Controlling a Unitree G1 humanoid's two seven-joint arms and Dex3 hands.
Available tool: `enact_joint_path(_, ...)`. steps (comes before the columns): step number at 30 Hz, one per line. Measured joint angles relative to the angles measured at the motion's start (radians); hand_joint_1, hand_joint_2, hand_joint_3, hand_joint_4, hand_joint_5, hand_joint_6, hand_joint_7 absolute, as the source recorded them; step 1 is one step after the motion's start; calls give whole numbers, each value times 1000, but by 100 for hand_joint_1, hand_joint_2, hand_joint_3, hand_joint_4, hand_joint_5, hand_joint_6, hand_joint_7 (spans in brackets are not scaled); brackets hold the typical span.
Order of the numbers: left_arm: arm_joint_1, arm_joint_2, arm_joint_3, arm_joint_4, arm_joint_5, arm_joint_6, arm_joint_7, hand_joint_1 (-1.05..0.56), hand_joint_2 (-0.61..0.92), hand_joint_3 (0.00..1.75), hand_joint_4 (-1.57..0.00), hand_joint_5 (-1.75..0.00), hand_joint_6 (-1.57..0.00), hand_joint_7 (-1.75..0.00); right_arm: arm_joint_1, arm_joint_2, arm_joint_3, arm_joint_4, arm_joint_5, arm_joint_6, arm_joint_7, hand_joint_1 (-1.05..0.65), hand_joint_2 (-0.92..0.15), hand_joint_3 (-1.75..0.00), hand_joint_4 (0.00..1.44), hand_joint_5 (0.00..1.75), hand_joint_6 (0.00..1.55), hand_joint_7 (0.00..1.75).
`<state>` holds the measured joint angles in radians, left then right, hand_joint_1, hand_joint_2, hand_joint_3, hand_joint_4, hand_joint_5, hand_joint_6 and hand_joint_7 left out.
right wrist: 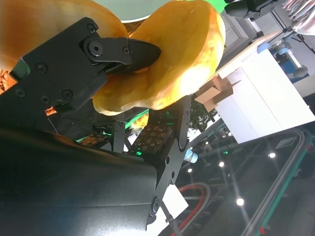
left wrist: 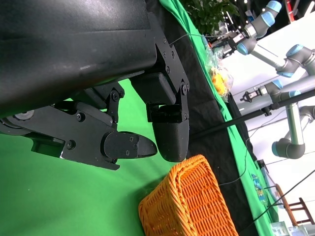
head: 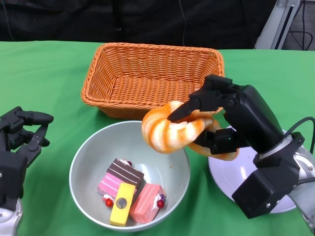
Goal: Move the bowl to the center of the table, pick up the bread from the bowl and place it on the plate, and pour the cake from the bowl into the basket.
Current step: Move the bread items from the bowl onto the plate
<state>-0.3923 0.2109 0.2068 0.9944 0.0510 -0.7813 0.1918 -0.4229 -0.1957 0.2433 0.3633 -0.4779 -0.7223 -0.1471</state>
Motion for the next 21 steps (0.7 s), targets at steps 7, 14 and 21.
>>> enact_joint_path(7, -2, 1, 4, 3, -4, 0, -5, -10, 92, 32, -85, -128, -89, -91, 49, -73, -56, -25, 16, -18, 14, -8, -56, -86, 78, 155, 94, 82)
enact_joint_path(14, -3, 1, 4, 8, -11, 0, -15, -10, 92, 32, -86, -129, -89, -91, 105, -101, -109, -61, 44, 22, 41, -6, -56, -89, 77, 157, 94, 83)
enact_joint_path(21, -4, 17, 3, 18, -15, 0, -15, -12, 92, 32, -86, -128, -90, -90, 130, -124, -136, -60, 50, 21, 42, -3, -55, -90, 76, 158, 93, 83)
